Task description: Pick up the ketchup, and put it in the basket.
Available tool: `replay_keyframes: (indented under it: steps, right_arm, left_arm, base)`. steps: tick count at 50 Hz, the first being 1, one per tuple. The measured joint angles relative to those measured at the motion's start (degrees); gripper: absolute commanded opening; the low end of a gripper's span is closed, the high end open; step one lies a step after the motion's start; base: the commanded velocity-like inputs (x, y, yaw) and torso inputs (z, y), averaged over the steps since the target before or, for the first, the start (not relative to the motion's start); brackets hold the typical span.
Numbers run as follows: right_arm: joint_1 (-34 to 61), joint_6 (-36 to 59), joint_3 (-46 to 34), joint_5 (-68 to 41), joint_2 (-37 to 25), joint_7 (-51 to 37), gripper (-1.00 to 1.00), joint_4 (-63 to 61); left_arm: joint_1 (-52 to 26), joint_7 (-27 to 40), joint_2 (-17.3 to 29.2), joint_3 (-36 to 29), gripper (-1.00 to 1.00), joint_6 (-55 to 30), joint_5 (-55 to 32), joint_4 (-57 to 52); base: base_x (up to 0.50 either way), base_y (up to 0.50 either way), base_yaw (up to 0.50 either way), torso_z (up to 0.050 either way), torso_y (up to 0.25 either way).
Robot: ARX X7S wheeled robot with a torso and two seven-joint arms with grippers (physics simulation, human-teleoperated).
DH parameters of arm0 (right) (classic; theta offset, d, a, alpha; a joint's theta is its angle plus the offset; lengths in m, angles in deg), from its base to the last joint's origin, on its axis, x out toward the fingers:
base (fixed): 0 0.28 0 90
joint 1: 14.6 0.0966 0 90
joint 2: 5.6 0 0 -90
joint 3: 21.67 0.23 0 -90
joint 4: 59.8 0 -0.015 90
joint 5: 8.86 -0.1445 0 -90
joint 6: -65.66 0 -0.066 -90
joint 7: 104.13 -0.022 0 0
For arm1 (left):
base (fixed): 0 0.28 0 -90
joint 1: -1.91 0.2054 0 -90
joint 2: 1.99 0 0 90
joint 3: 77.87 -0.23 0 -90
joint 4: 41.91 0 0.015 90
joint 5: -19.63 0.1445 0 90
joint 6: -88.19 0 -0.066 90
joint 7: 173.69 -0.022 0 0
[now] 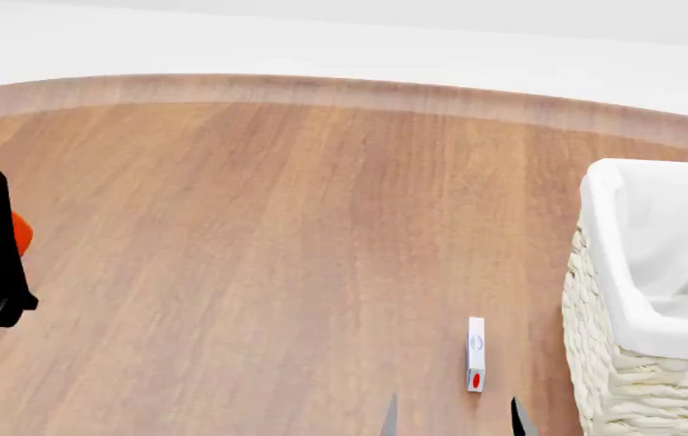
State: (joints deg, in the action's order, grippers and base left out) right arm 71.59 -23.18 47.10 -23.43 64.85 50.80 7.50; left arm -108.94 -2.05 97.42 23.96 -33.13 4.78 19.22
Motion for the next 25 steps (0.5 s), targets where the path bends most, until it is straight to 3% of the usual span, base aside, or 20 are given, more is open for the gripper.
replay_keyframes:
  steps: [10, 25]
  right_arm:
    - [0.1, -0.42, 0.05, -0.24, -0.23, 0.07, 1.0, 0.6]
    - [0.42, -0.84, -0.46, -0.24, -0.25, 0.25, 1.0, 1.84]
  left_arm:
    - [-14.98, -2.26, 1.17, -8.05, -1.0, -7.04, -1.42, 7.56]
    - [-30.32, -13.15, 2.04, -16.74, -1.0, -2.35, -2.03, 30.76]
  base:
    - [0.0, 0.0, 0.0, 0.0, 0.0]
    - [0.0, 0.0, 0.0, 0.0, 0.001]
